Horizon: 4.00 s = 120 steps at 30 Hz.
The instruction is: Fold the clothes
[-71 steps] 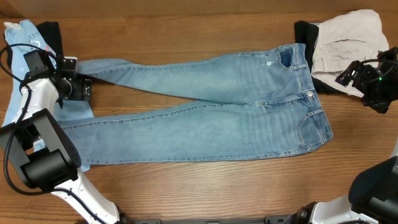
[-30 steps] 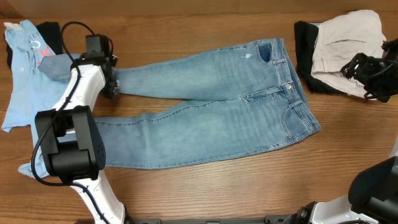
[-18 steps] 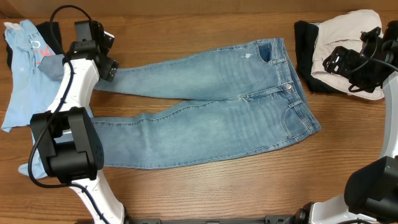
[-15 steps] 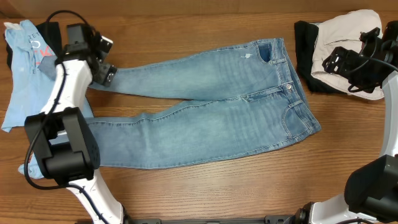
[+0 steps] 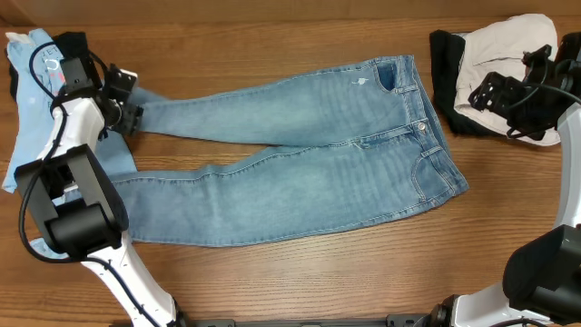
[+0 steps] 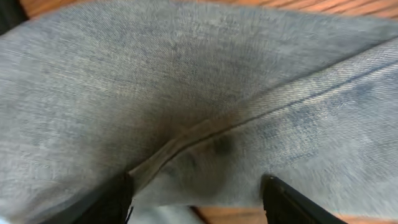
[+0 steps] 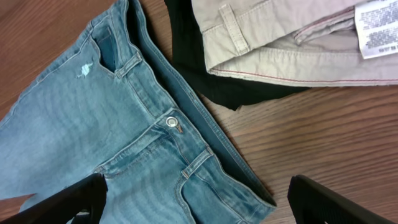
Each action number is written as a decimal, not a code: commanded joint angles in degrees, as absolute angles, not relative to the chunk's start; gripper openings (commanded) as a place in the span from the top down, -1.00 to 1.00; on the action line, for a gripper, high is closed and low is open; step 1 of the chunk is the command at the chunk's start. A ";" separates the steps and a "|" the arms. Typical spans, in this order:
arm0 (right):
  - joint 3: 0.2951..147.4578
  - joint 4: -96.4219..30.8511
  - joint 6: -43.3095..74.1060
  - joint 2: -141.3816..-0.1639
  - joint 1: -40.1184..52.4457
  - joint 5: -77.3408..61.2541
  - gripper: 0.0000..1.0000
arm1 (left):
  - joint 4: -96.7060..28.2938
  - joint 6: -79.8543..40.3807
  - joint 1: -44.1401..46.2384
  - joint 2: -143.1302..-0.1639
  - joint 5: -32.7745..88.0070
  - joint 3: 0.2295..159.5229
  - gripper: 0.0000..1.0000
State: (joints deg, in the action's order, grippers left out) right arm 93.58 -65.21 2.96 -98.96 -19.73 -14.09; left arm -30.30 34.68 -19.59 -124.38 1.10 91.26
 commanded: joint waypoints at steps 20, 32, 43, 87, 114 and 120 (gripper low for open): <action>94.41 -66.98 2.96 -99.04 -19.55 -15.29 -0.95 | -24.84 32.56 -19.92 -129.67 3.88 92.77 -0.49; 94.41 -67.31 2.96 -99.04 -19.55 -15.27 -0.94 | -62.54 19.00 -18.28 -129.21 0.45 122.45 0.92; 94.41 -67.33 2.94 -99.04 -19.55 -15.25 -0.95 | -95.48 15.79 -11.97 -129.34 -0.60 150.45 0.92; 94.41 -67.37 2.94 -99.04 -19.55 -14.44 -0.93 | -96.82 4.56 -9.45 -115.44 4.08 119.68 0.92; 94.35 -65.45 2.98 -99.04 -19.55 -15.68 -0.93 | -92.01 10.46 -22.31 -135.22 -2.17 139.20 -1.00; 94.35 -65.67 2.98 -99.04 -19.55 -15.77 -0.93 | -88.77 12.62 -16.43 -135.24 -11.35 126.50 -1.00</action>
State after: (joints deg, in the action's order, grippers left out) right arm 93.58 -65.65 2.98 -98.98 -19.73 -15.20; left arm -91.77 10.57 -18.57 -136.20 -2.59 132.46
